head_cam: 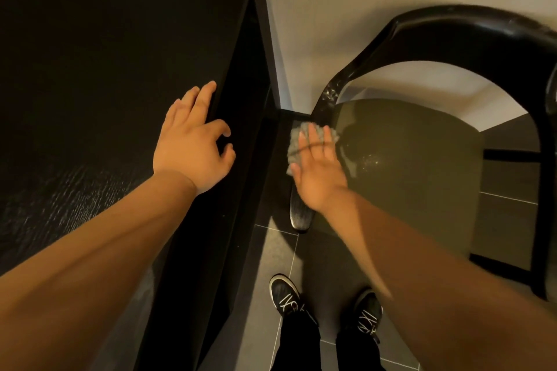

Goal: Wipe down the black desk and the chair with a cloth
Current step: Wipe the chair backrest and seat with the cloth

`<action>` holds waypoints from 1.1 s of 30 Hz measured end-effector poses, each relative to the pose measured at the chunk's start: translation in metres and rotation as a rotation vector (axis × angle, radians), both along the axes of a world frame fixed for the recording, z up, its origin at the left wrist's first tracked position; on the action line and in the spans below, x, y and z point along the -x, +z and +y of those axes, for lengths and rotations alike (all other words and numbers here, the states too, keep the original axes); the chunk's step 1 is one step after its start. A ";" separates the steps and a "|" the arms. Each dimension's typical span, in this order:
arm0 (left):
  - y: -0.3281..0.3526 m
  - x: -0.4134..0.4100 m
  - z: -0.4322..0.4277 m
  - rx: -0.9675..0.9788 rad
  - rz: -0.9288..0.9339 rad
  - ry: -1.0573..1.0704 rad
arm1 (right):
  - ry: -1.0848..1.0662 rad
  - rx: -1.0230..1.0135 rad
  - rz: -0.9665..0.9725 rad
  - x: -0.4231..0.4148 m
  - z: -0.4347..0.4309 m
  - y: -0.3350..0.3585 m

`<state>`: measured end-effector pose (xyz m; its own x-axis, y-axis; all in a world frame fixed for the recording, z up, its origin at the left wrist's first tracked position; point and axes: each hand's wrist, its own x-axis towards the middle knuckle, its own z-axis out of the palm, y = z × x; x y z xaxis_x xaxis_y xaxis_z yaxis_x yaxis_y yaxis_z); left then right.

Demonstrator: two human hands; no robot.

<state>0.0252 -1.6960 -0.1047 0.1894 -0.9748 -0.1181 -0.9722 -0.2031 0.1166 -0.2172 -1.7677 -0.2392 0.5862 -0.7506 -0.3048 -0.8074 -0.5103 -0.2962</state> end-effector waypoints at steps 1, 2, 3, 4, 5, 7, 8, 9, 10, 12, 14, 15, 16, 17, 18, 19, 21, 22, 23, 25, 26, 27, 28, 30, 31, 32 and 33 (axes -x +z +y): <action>0.000 0.000 -0.001 -0.009 -0.002 0.000 | -0.016 -0.041 -0.022 0.006 0.016 0.007; 0.001 0.000 -0.001 -0.016 -0.004 0.000 | -0.009 -0.094 -0.038 0.014 0.029 0.012; 0.002 0.000 -0.002 -0.019 -0.006 0.000 | 0.028 -0.118 -0.039 0.022 0.037 0.014; 0.002 0.001 -0.002 -0.018 -0.005 0.001 | 0.062 -0.121 -0.042 0.028 0.039 0.015; 0.002 0.001 -0.002 -0.019 -0.004 0.002 | 0.103 -0.110 -0.032 0.032 0.033 0.011; 0.003 0.001 -0.002 -0.025 -0.003 0.002 | 0.182 -0.059 -0.009 0.033 0.005 0.005; 0.003 0.001 -0.002 -0.026 -0.005 0.001 | 0.197 -0.021 0.007 0.030 -0.015 0.001; 0.003 0.001 -0.002 -0.025 -0.009 -0.003 | 0.167 0.001 0.016 0.027 -0.033 0.002; 0.002 0.002 -0.001 -0.021 -0.016 -0.005 | 0.104 -0.046 0.031 0.024 -0.051 0.002; 0.002 0.001 0.000 -0.012 -0.021 0.004 | -0.055 -0.149 0.003 0.019 -0.069 0.005; 0.003 0.003 -0.002 -0.015 -0.027 0.006 | -0.111 -0.131 -0.058 0.013 -0.056 0.006; 0.004 0.004 -0.003 -0.020 -0.038 0.003 | -0.095 -0.099 -0.050 0.013 -0.039 0.007; 0.005 0.006 -0.003 -0.025 -0.055 0.005 | -0.073 -0.089 -0.036 0.012 -0.019 0.009; 0.005 0.007 -0.003 -0.036 -0.079 0.015 | -0.060 -0.108 -0.031 0.015 0.000 0.011; 0.006 0.009 -0.003 -0.057 -0.113 0.022 | -0.052 -0.148 -0.038 0.020 0.017 0.014; 0.005 0.011 -0.004 -0.082 -0.156 0.022 | -0.031 -0.190 -0.045 0.028 0.029 0.017; 0.000 0.019 -0.005 -0.102 -0.232 0.026 | 0.078 -0.186 -0.021 0.047 0.034 0.015; -0.004 0.026 -0.005 -0.072 -0.250 0.035 | 0.157 -0.159 -0.005 0.054 0.024 0.012; -0.010 0.037 -0.006 -0.020 -0.250 0.036 | 0.230 -0.124 0.004 0.057 0.009 0.006; -0.026 0.067 -0.010 0.089 -0.178 -0.006 | 0.304 -0.057 0.016 0.052 -0.031 0.000; -0.038 0.085 -0.015 0.106 -0.114 -0.017 | 0.296 -0.049 0.023 0.048 -0.054 -0.001; -0.051 0.104 -0.019 0.089 -0.051 0.003 | 0.272 -0.046 0.014 0.044 -0.076 -0.002; -0.064 0.122 -0.024 0.055 0.008 0.060 | 0.249 -0.032 0.000 0.042 -0.097 -0.003; -0.093 0.150 -0.032 -0.009 0.113 0.202 | 0.241 -0.002 -0.006 0.042 -0.122 -0.004; -0.107 0.160 -0.035 -0.031 0.157 0.249 | 0.242 -0.005 -0.002 0.043 -0.126 -0.005; -0.119 0.167 -0.038 -0.045 0.197 0.278 | 0.232 -0.022 -0.005 0.043 -0.126 -0.006; -0.129 0.173 -0.040 -0.058 0.239 0.305 | 0.216 -0.038 -0.012 0.044 -0.122 -0.006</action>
<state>-0.1483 -1.7359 -0.2337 0.4299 -0.8683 -0.2475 -0.8128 -0.4916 0.3126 -0.2609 -1.8895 -0.2449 0.7358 -0.5956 -0.3222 -0.6769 -0.6593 -0.3273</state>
